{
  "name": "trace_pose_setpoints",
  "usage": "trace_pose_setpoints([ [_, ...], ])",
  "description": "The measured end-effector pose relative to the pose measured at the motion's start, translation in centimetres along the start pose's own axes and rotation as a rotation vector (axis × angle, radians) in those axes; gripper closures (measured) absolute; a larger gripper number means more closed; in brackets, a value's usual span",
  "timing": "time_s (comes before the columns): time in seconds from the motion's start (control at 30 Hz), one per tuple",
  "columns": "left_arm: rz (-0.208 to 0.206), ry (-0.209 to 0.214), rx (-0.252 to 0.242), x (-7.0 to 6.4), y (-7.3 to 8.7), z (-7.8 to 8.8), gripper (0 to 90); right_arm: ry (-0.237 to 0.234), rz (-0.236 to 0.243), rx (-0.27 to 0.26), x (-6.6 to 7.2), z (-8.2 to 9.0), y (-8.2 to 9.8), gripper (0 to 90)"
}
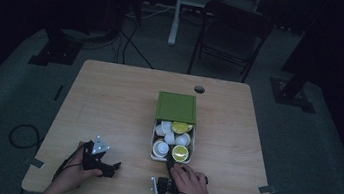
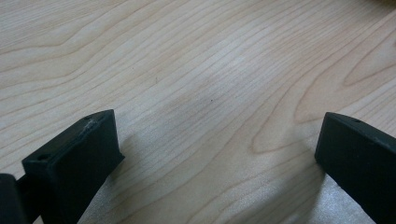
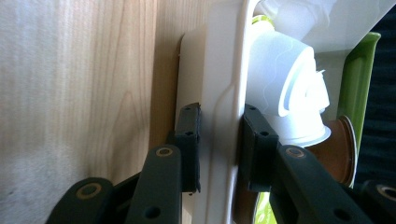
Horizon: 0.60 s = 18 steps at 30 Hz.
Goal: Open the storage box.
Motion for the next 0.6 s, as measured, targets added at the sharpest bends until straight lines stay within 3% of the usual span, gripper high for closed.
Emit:
trace_pose_setpoints([
  [0.6, 0.001, 0.0, 0.0, 0.0, 0.0, 0.0, 0.2, -0.002, -0.008, -0.004, 0.2, 1.2, 0.2, 72.1],
])
Point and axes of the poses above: each handheld gripper's, and its own axes: z roughly backward along the jaws, y roughly out of its underside, x roughly to its left, the point moved 3 cm from there along -z, roughly forward along the jaws, and after that the axes turned 10 degrees about y, right-handed, at the moved point
